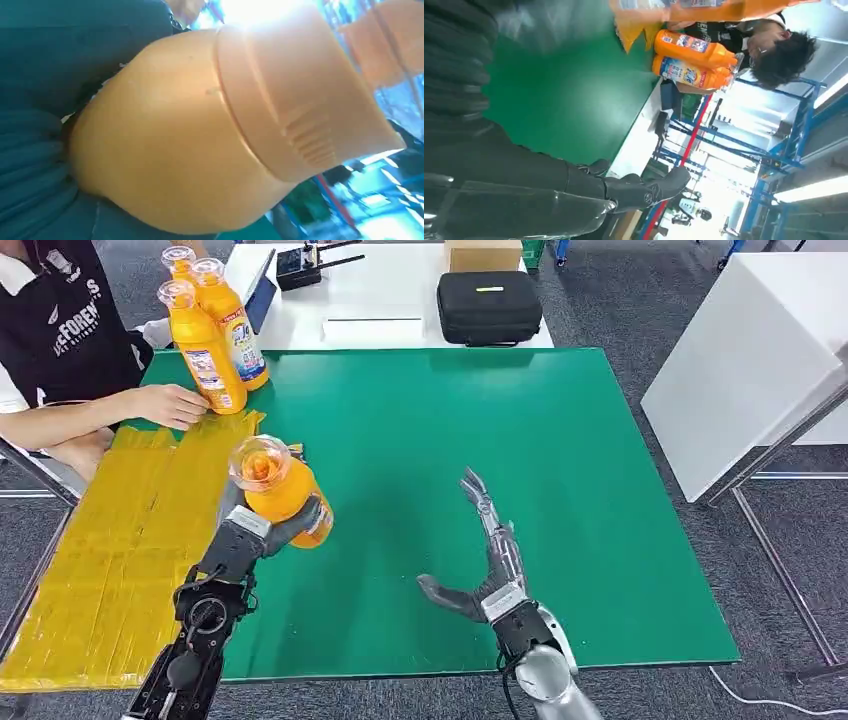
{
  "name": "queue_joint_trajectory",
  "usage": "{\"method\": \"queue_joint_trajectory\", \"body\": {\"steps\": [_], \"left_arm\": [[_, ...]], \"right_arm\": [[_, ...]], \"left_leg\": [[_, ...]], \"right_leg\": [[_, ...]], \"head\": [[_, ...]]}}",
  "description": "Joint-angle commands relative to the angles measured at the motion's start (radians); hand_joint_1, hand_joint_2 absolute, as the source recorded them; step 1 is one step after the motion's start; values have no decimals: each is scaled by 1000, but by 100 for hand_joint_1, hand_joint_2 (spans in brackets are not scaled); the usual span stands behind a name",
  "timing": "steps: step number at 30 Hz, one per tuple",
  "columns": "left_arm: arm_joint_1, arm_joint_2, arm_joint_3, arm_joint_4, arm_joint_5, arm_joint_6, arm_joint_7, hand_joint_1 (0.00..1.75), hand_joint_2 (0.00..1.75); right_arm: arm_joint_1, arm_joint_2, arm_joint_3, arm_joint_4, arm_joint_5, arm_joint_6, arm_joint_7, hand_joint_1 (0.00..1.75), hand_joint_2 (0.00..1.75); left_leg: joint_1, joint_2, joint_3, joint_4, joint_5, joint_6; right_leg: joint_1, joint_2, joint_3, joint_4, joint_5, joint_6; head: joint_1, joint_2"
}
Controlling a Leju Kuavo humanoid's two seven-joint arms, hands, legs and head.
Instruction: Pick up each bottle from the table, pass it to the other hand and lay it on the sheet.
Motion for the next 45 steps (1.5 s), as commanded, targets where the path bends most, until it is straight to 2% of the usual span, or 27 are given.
{"method": "queue_joint_trajectory", "body": {"steps": [1, 4, 6, 9, 12, 18, 20, 21, 22, 23, 24, 25, 26, 28, 31, 35, 40, 42, 43, 45], "left_arm": [[-69, 53, -2, 86, -338, 165, 60, 175, 175], [-103, 61, -71, 171, -713, 262, 148, 175, 175], [-106, 55, -74, 182, -720, 267, 152, 175, 175], [-106, 55, -74, 182, -720, 267, 152, 175, 175], [-136, 67, -129, 285, -1077, 292, 306, 175, 175], [-142, 63, -133, 309, -1084, 307, 313, 175, 175], [-142, 63, -133, 309, -1084, 307, 313, 175, 175], [-142, 63, -133, 309, -1084, 307, 313, 175, 175], [-148, 70, -136, 317, -1127, 304, 335, 175, 175], [-163, 78, -159, 354, -1198, 276, 393, 175, 175], [-198, 135, -264, 395, -1198, 248, 492, 175, 175], [-225, 167, -342, 425, -1198, 234, 560, 175, 175], [-261, 193, -443, 489, -1198, 191, 653, 175, 175], [-301, 196, -500, 598, -1198, 151, 733, 175, 175], [-321, 181, -466, 693, -1198, 105, 745, 175, 175], [-331, 178, -450, 723, -1198, 87, 751, 175, 175], [-335, 181, -456, 734, -1198, 70, 777, 175, 175], [-333, 185, -440, 740, -1198, 60, 814, 175, 175], [-332, 192, -383, 755, -1198, 70, 892, 175, 175], [-335, 188, -351, 765, -1198, 71, 891, 175, 175]], "right_arm": [[-2, -4, -53, -35, -7, -9, 16, 0, 175], [0, -4, -56, -28, -8, -9, 17, 0, 175], [0, -5, -56, -26, -8, -9, 16, 0, 175], [0, -5, -56, -26, -8, -9, 16, 0, 175], [-21, -4, -55, 2, -15, -3, 22, 0, 175], [-26, -2, -54, 7, -15, -3, 22, 0, 175], [-26, -2, -54, 7, -15, -3, 22, 0, 175], [-26, -2, -54, 7, -15, -3, 22, 0, 175], [-25, -4, -52, 7, -17, -1, 23, 0, 175], [-36, -9, -43, 18, -20, 3, 25, 0, 175], [-41, -15, -36, 26, -21, 4, 25, 0, 175], [-43, -17, -32, 32, -23, 5, 25, 0, 175], [-46, -17, -30, 42, -29, 7, 23, 0, 175], [-45, -14, -26, 48, -31, 7, 21, 0, 175], [-34, -11, -23, 38, -31, 6, 22, 0, 175], [-29, -13, -18, 29, -28, 6, 27, 0, 175], [-20, -8, -19, 22, -25, 6, 35, 0, 175], [-10, -1, -22, 11, -15, 13, 47, 0, 175], [-4, 12, -29, 12, 5, 21, 56, 0, 175], [-7, 14, -30, 17, 8, 22, 59, 0, 175]], "left_leg": [[1, 0, 3, 0, -1, -2], [1, -1, 7, 0, -3, -3], [0, -2, 3, -1, 0, -2], [1, -2, 6, 0, -2, -3], [0, -1, 5, -1, -1, -2], [1, 0, 3, 0, -1, -2], [2, 1, 11, 1, -5, -5], [1, -1, 4, 0, -1, -2], [1, 0, 6, 0, -2, -3], [1, 0, 6, 0, -2, -3], [1, 0, 8, 1, -3, -4], [0, 0, 4, -1, -1, -2], [1, -1, 7, 0, -2, -4], [1, -3, 6, -1, -1, -3], [1, 0, 11, -1, -3, -5], [1, 1, 3, 0, -1, -2], [1, 1, 4, 0, -2, -2], [2, 1, 6, 1, -3, -3], [1, 0, 6, 0, -2, -3], [2, 1, 5, 1, -3, -4]], "right_leg": [[1, -2, 3, 0, -1, -2], [2, -4, 7, 1, -3, -3], [1, -4, 3, -1, -1, -1], [1, -3, 6, 0, -2, -2], [1, -3, 5, 0, -1, -2], [1, -1, 3, 0, -1, -1], [2, -3, 11, 1, -5, -4], [1, -3, 4, 0, -1, -2], [1, -3, 6, 0, -2, -2], [1, -3, 6, 0, -2, -2], [2, -3, 8, 1, -3, -3], [1, -2, 4, 0, -1, -2], [2, -4, 8, 0, -3, -3], [1, -5, 6, 0, -2, -3], [2, -3, 10, 0, -3, -4], [1, 0, 3, 0, 0, -1], [2, -1, 4, 0, -1, -2], [2, -2, 6, 1, -2, -2], [2, -3, 6, 0, -2, -2], [2, -2, 5, 1, -2, -3]], "head": [[0, 0], [0, 0], [0, 0], [0, 0], [0, 0], [0, 0], [0, 0], [0, 0], [0, 0], [0, 0], [0, 0], [0, 0], [0, 0], [0, 0], [0, 0], [0, 0], [0, 0], [0, 0], [0, 0], [0, 0]]}}
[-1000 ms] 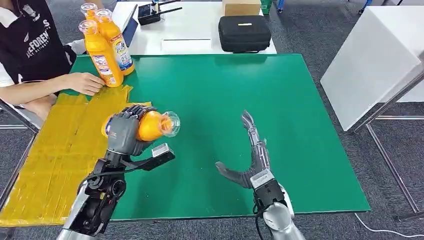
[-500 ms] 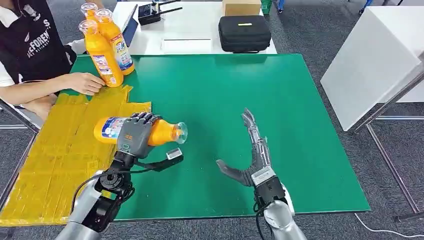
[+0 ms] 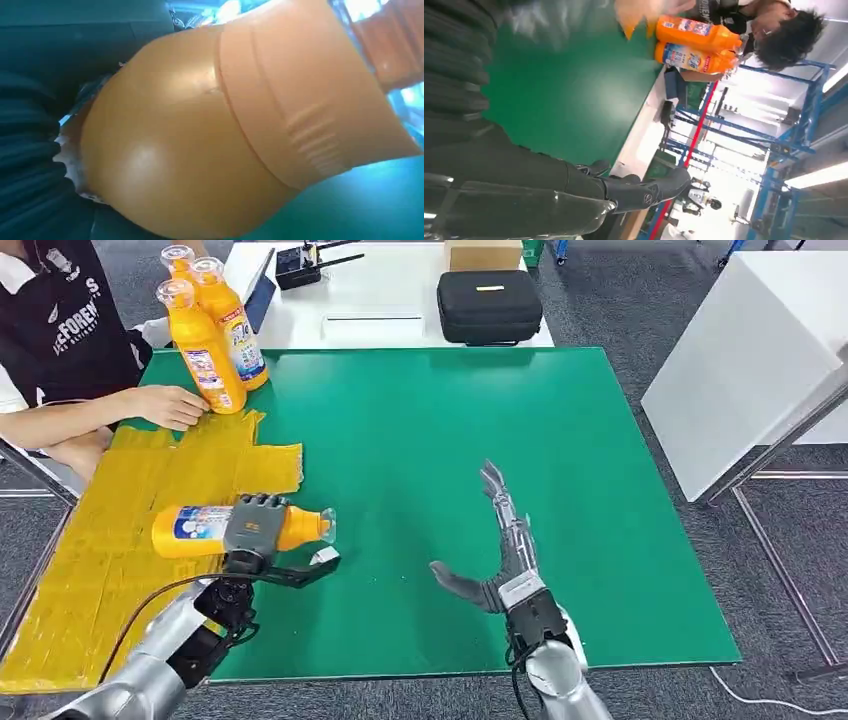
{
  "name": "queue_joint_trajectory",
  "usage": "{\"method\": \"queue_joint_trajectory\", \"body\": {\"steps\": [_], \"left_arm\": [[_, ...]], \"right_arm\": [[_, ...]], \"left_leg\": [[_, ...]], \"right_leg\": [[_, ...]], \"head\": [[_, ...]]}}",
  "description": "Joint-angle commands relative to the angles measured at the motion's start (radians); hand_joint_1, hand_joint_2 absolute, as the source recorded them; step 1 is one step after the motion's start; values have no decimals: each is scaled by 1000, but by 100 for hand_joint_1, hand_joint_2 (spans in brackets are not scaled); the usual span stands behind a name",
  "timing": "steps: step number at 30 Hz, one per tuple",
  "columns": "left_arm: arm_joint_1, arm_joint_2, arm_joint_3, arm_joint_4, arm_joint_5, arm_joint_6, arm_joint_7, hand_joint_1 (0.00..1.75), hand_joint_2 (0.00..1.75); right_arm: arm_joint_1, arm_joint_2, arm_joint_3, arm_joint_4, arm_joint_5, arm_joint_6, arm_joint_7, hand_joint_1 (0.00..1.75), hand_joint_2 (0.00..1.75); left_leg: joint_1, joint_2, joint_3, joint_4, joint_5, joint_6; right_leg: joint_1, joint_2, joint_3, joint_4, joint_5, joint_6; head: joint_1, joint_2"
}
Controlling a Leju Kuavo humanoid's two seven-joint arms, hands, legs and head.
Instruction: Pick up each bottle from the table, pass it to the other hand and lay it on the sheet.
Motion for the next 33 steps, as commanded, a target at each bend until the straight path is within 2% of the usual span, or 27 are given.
{"method": "queue_joint_trajectory", "body": {"steps": [1, 2, 5, 11, 17, 23, 24, 26, 27, 28, 33], "left_arm": [[-75, 34, 43, 180, -39, -12, 121, 175, 175], [-76, 30, 72, 196, -39, -12, 120, 175, 175], [-74, 31, 97, 210, -39, 3, 121, 175, 175], [-73, 32, 98, 211, -39, 4, 121, 175, 175], [-59, 30, 179, 195, -39, 87, 169, 175, 175], [-59, 30, 179, 195, -39, 87, 169, 175, 175], [-53, 25, 196, 189, -39, 114, 148, 154, 175], [-53, 25, 196, 189, -39, 114, 148, 154, 175], [-45, 19, 211, 182, -39, 144, 126, 0, 175], [-47, 22, 197, 185, -39, 146, 137, 0, 175], [-50, 12, 199, 190, -39, 146, 147, 0, 175]], "right_arm": [[0, 16, 6, 38, 29, 14, 30, 0, 175], [-1, 19, 4, 44, 31, 15, 32, 0, 175], [-2, 20, 3, 49, 33, 15, 33, 0, 175], [-2, 21, 3, 50, 33, 15, 33, 0, 175], [-5, 32, -3, 66, 36, 19, 41, 0, 175], [-5, 32, -3, 66, 36, 19, 41, 0, 175], [-4, 33, -4, 69, 37, 21, 42, 0, 175], [-4, 33, -4, 69, 37, 21, 42, 0, 175], [-10, 34, -3, 79, 37, 25, 43, 0, 175], [-20, 36, -2, 91, 37, 26, 43, 0, 175], [-34, 40, 0, 107, 36, 27, 43, 0, 175]], "left_leg": [[2, 1, 8, 1, -4, -4], [2, 1, 5, 1, -2, -3], [2, 1, 6, 1, -3, -3], [1, 1, 3, 0, -1, -2], [2, 1, 6, 1, -3, -3], [1, 0, 6, 0, -3, -3], [1, 1, 5, 0, -2, -2], [1, 1, 3, 0, -1, -2], [1, 1, 6, 0, -3, -3], [1, 1, 3, 0, -1, -2], [1, 1, 5, 0, -2, -3]], "right_leg": [[2, -2, 8, 1, -4, -4], [2, -1, 4, 0, -2, -3], [2, -1, 6, 0, -2, -3], [1, -1, 3, 0, -1, -2], [2, -1, 6, 0, -3, -3], [2, -2, 6, 0, -3, -3], [1, -1, 5, 0, -2, -2], [1, -1, 3, -1, -1, -1], [1, -1, 6, 0, -3, -2], [1, -1, 3, -1, -1, -2], [2, -1, 5, 0, -2, -2]], "head": [[0, 0], [0, 0], [0, 0], [0, 0], [0, 0], [0, 0], [0, 0], [0, 0], [0, 0], [0, 0], [0, 0]]}}
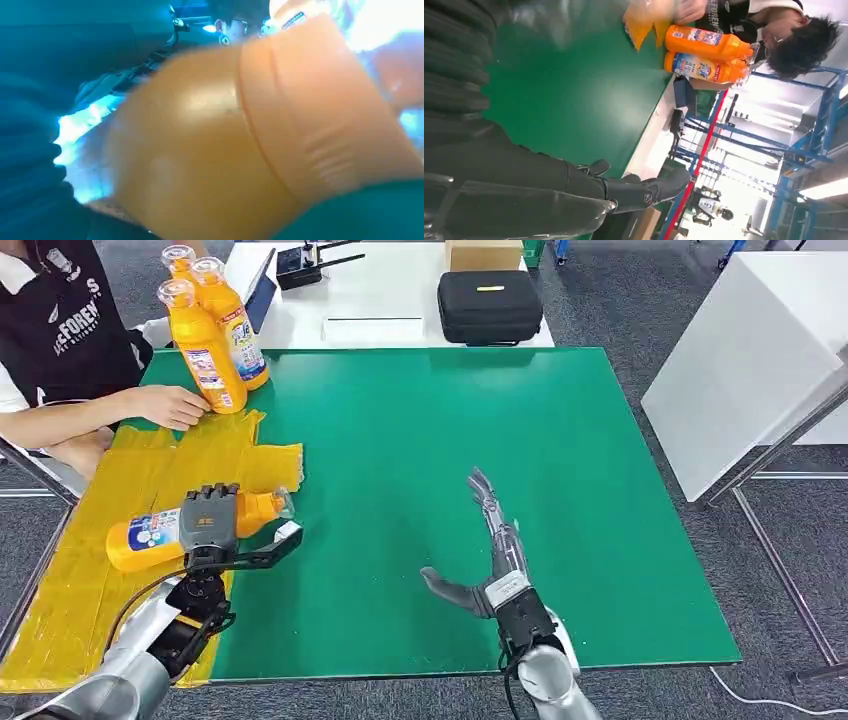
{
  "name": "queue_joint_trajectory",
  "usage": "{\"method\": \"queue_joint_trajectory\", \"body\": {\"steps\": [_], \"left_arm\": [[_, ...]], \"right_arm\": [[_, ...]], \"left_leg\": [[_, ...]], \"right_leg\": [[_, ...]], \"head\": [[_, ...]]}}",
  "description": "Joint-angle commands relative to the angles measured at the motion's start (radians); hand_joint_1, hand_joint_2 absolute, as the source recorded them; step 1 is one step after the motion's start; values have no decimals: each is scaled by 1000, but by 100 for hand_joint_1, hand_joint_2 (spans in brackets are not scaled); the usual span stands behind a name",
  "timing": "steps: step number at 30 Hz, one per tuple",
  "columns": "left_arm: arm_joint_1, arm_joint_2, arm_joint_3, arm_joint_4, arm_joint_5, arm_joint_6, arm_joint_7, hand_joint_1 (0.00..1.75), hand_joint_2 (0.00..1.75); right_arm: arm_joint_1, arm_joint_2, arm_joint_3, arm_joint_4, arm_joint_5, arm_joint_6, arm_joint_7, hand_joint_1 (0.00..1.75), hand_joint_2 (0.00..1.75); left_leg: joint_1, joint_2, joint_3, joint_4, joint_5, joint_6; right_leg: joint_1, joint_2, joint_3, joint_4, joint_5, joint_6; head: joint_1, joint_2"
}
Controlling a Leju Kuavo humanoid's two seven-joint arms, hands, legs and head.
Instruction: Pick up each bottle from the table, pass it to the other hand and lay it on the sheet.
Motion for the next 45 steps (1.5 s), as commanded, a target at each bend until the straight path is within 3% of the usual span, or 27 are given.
{"method": "queue_joint_trajectory", "body": {"steps": [1, 18, 19, 20, 22, 24, 26, 28, 34, 39, 45], "left_arm": [[-23, -14, 23, 49, -38, 8, 8, 0, 175], [-8, -31, 76, 5, -38, 52, -24, 0, 175], [10, -56, 144, -28, -28, 73, -83, 0, 175], [37, -104, 245, -85, 103, 95, -268, 0, 175], [88, -155, 335, -224, 288, 60, -499, 0, 175], [160, -183, 336, -417, 511, -30, -699, 0, 175], [251, -199, 309, -643, 876, -253, -877, 0, 175], [324, -187, 299, -802, 1132, -427, -961, 0, 175], [409, -192, 278, -942, 1446, -650, -918, 0, 175], [404, -196, 249, -905, 1533, -689, -851, 0, 175], [413, -194, 207, -889, 1552, -708, -849, 0, 175]], "right_arm": [[-48, 10, -2, 87, -5, 2, 3, 0, 175], [-42, 11, -10, 57, -8, -1, 5, 0, 175], [-37, 9, -12, 50, -8, -2, 6, 0, 175], [-30, 8, -17, 43, -6, -12, 4, 0, 175], [-16, 1, -24, 28, 4, -35, -7, 0, 175], [-6, 1, -39, 17, 8, -63, -20, 0, 175], [8, 2, -57, -3, -20, -74, -32, 0, 175], [16, -3, -65, -20, -41, -79, -48, 0, 175], [62, -15, -84, -117, -49, -119, -60, 0, 175], [98, 0, -121, -180, -41, -150, -52, 0, 175], [148, -2, -182, -249, -61, -90, 1, 0, 175]], "left_leg": [[1, 1, 4, 0, -2, -2], [1, 0, 5, 1, -3, -2], [1, 0, 8, 1, -4, -3], [1, 0, 4, 0, -2, -2], [1, -2, 3, 0, -2, -2], [0, -4, 3, 1, -1, -1], [0, -3, 3, 1, -2, -1], [1, 0, 7, 3, -6, -2], [-1, 1, 2, 0, -4, -1], [0, -1, 4, 1, -5, -2], [0, -2, 4, 0, -4, -1]], "right_leg": [[1, -1, 4, 0, -1, -2], [1, -2, 5, 0, -2, -2], [2, -2, 7, 1, -3, -3], [1, -1, 4, 0, -1, -2], [1, -3, 4, 0, -2, -1], [1, -5, 4, 0, -2, -1], [1, -4, 3, 0, -3, -1], [1, -3, 7, 1, -5, -2], [0, -1, 2, 0, -2, -1], [1, -3, 3, 0, -4, -2], [0, -4, 4, -1, -4, -2]], "head": [[0, 0], [0, 0], [0, 0], [0, 0], [0, 0], [0, 0], [0, 0], [0, 0], [0, 0], [0, 0], [0, 0]]}}
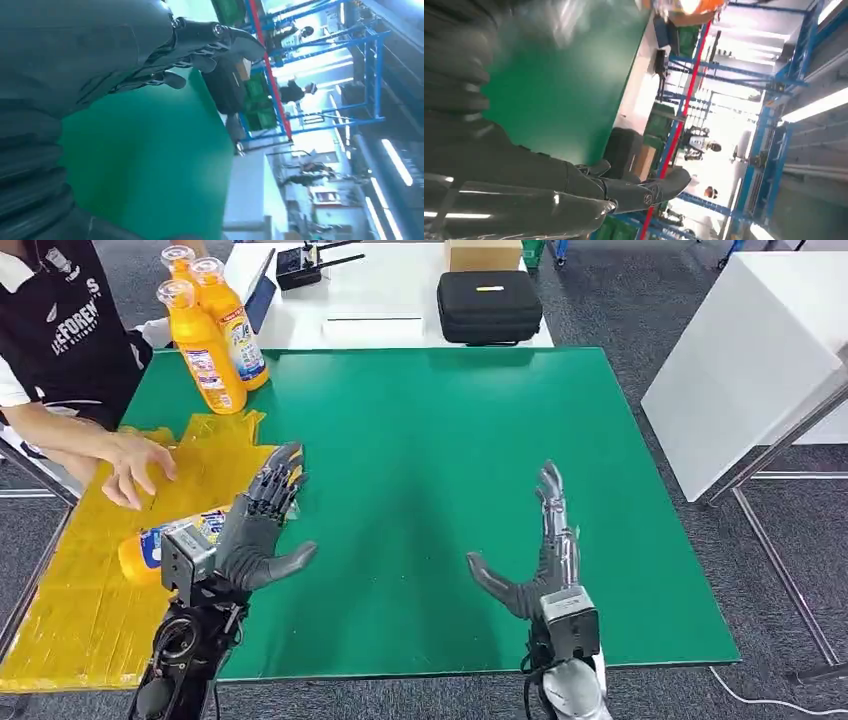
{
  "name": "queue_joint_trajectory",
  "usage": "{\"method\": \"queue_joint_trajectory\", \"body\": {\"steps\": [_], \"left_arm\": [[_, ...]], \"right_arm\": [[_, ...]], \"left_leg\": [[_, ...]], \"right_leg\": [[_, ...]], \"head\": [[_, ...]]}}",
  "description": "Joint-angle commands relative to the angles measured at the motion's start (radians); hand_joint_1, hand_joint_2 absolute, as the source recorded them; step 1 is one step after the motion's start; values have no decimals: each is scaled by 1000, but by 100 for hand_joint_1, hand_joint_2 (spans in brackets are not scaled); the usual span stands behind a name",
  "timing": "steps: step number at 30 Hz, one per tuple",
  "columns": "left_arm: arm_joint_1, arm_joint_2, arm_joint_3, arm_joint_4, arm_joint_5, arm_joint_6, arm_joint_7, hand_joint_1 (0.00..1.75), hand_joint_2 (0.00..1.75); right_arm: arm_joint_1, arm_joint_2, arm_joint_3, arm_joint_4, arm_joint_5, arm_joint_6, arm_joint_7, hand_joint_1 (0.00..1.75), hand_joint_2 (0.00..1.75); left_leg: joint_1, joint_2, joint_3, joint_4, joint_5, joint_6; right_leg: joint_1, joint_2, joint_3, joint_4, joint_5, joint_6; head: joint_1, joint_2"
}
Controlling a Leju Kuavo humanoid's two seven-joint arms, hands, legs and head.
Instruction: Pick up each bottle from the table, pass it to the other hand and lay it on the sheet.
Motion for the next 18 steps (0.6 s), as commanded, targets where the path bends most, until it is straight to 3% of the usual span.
{"method": "queue_joint_trajectory", "body": {"steps": [1, 9, 18], "left_arm": [[9, -6, -46, 4, 15, -15, 11, 0, 175], [9, -6, -46, 4, 15, -15, 11, 0, 175], [23, -5, -73, -2, -5, -6, 14, 0, 175]], "right_arm": [[51, -4, -90, -88, -17, 50, 45, 0, 175], [51, -4, -90, -88, -17, 50, 45, 0, 175], [122, -17, -151, -163, -133, 235, 152, 0, 175]], "left_leg": [[1, -3, 7, 1, -3, -3], [0, -1, 4, 0, -2, -2], [0, -3, 7, 1, -4, -3]], "right_leg": [[1, -6, 8, 1, -4, -2], [1, -3, 5, 0, -2, -2], [1, -5, 8, 1, -4, -2]], "head": [[0, 0], [0, 0], [0, 0]]}}
